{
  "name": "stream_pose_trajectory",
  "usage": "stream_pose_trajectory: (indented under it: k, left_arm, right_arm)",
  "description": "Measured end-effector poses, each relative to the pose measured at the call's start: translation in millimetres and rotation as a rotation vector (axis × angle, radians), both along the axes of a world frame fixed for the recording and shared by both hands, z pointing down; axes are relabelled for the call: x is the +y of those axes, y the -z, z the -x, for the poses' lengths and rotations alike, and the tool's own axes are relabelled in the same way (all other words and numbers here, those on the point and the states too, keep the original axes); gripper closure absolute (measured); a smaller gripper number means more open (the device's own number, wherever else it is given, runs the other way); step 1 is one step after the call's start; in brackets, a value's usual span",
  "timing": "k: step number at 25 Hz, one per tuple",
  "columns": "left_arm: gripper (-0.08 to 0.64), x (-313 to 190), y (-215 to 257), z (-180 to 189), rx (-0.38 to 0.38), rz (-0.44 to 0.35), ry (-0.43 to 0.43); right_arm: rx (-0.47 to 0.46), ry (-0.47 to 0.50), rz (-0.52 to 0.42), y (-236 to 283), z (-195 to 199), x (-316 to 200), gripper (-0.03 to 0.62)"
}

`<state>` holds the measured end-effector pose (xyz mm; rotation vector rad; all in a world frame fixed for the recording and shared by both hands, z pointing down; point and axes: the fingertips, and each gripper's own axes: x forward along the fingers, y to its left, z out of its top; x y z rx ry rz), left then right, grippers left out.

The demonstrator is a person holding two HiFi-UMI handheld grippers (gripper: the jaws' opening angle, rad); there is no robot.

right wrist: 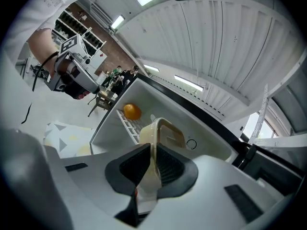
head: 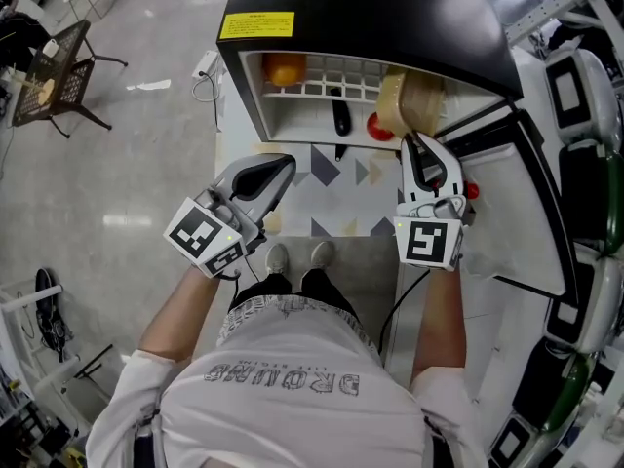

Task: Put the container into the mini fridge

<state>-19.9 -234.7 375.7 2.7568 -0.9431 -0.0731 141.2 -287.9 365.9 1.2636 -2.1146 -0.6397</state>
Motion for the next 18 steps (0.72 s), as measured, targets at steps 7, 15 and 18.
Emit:
stream_pose_trajectory:
  k: [7,15,18]
  left_arm:
    - [0.552,-10.2,-5.7,-0.9,0.007,0.013,0.023]
    - [0.552,-19.3,-9.1,3.4,0.024,0.016,0.05]
    - [0.552,-21.5,-11.6,4.2,0.027,0.02,0.055]
  right_arm:
    - [0.045,0.008,-0.014,-4.0,-6.5,-28.6,0.56]
    - [0.139,0.0,-0.016,-12.2,-6.1,-49.6,0.56]
    - [0.18,0.003,-0.017,-16.2,-3.9,-57.2,0.56]
